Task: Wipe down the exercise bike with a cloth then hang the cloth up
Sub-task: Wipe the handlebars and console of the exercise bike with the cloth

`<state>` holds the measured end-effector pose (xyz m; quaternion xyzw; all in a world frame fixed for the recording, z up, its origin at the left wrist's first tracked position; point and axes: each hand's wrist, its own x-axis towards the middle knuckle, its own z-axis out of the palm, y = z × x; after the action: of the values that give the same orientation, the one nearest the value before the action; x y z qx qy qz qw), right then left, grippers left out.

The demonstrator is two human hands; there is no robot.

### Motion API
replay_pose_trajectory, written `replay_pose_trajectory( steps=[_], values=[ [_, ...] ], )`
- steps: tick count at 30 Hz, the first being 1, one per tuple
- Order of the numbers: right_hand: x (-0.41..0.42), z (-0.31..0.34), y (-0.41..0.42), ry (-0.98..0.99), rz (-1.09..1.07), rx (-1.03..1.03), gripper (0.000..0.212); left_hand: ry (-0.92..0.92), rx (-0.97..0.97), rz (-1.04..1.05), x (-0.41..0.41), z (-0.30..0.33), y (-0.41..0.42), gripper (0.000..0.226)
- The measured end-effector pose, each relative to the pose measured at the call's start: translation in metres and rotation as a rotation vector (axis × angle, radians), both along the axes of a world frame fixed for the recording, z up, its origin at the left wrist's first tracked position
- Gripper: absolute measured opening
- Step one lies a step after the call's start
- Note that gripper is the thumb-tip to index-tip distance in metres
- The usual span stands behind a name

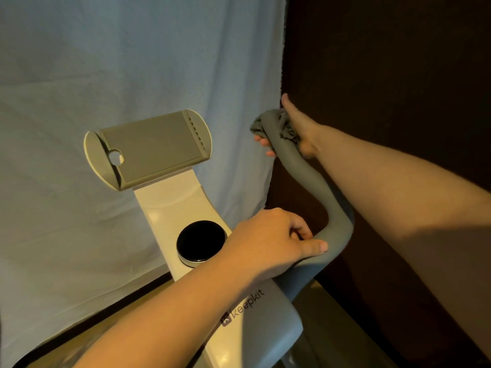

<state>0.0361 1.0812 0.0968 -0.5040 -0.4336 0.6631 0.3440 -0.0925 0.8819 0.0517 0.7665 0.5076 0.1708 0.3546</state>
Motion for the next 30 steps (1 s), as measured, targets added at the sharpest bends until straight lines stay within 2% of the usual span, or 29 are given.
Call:
replay_pose_trajectory(
  steps=[6,9,13,19,22,26,28,30],
  values=[
    [0.018,-0.019,-0.012,-0.102,0.106,0.002,0.091,-0.002,0.027,-0.014,-0.001,-0.001,0.000,0.031],
    [0.005,-0.005,-0.005,-0.136,-0.005,0.170,0.079,-0.004,0.027,-0.017,-0.001,-0.001,0.001,0.031],
    [-0.002,-0.010,-0.010,-0.071,-0.102,0.337,0.058,-0.003,0.014,-0.013,-0.001,-0.001,0.001,0.033],
    [0.008,-0.004,-0.012,-0.191,0.015,0.261,0.062,-0.012,0.030,-0.020,-0.001,-0.002,0.002,0.031],
    [-0.009,0.009,-0.008,-0.121,-0.079,0.382,0.055,-0.011,0.014,-0.017,-0.001,-0.002,0.002,0.032],
    [-0.001,-0.009,-0.022,-0.238,-0.050,0.415,0.039,0.000,0.029,-0.017,-0.001,-0.001,0.000,0.032],
    [0.007,-0.007,-0.024,-0.319,0.047,0.376,0.043,0.003,0.047,-0.024,-0.001,-0.002,0.001,0.032],
    [0.004,0.006,-0.016,-0.372,0.097,0.335,0.060,0.002,0.049,-0.032,-0.001,-0.001,0.002,0.032]
  ],
)
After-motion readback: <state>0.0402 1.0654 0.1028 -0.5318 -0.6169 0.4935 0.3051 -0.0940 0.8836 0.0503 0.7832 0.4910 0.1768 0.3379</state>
